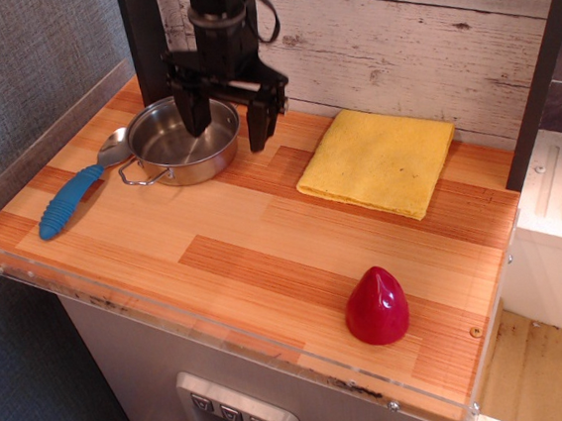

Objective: Place the pan on top of the yellow napkin.

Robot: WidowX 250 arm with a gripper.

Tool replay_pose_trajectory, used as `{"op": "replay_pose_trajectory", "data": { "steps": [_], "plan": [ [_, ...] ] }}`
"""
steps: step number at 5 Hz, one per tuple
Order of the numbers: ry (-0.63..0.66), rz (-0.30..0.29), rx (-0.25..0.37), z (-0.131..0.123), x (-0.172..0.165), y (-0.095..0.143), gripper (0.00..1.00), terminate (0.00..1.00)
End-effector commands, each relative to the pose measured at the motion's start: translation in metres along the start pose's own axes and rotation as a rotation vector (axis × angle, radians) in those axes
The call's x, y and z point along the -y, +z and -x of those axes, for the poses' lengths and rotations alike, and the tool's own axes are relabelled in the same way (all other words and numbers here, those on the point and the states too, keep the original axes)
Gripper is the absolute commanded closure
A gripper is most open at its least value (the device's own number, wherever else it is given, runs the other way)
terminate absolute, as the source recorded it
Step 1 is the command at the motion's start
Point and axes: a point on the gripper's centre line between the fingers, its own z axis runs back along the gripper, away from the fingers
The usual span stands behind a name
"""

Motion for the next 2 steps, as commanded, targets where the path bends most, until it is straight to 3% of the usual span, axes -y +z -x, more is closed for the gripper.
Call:
{"op": "replay_pose_trajectory", "data": {
  "steps": [1, 2],
  "plan": [
    [0.008, -0.004, 0.0, -0.0076, -0.0153, -0.0155, 0.0, 0.0],
    [0.014, -0.011, 0.01, -0.0068, -0.0186, -0.0111, 1.0, 0.0]
  ]
}}
